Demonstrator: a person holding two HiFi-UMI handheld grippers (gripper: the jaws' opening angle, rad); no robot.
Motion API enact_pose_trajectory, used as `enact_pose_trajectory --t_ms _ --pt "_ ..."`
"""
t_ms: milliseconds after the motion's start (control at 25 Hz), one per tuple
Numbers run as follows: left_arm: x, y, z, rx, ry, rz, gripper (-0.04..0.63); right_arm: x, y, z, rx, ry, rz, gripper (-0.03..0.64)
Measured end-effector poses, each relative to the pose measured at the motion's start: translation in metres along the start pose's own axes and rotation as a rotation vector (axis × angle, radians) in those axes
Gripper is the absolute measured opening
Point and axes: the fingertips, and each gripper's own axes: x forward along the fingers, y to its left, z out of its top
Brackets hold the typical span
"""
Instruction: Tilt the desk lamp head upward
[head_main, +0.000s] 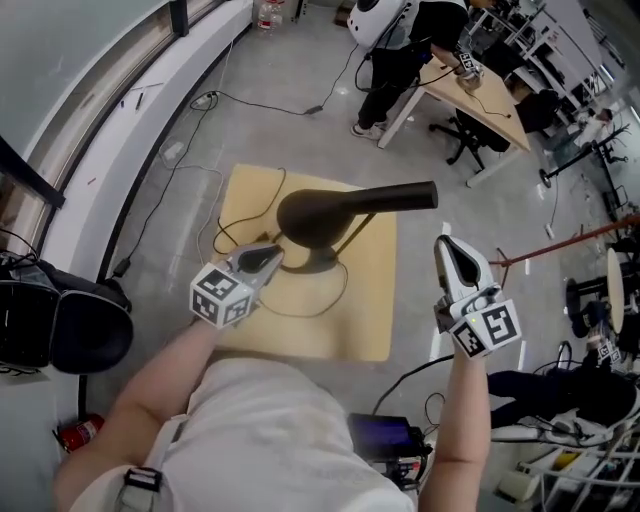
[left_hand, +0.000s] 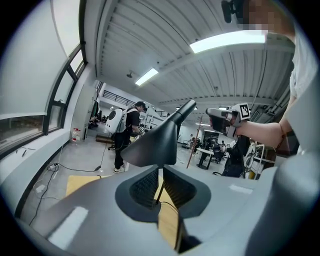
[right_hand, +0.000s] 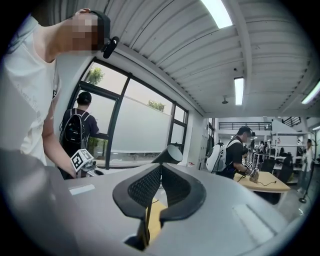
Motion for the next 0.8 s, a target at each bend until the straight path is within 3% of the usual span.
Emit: enact_pose_trajectory --t_ms 240,520,800 --pt "0.006 0.015 -0.008 -0.041 0.023 0.007 0.078 0.014 -0.004 0.013 -0.009 0.008 -0.001 0.054" --pt "0.020 0.023 -0.008 -0.128 0.047 -0.057 0.187 0.031 -0.011 0.033 -0.038 0.028 0.009 0.155" --pt "0.031 0.026 -0.012 -0.144 0.090 -0.084 0.270 0.052 -0.023 0.030 -0.037 0.108 0.034 0.270"
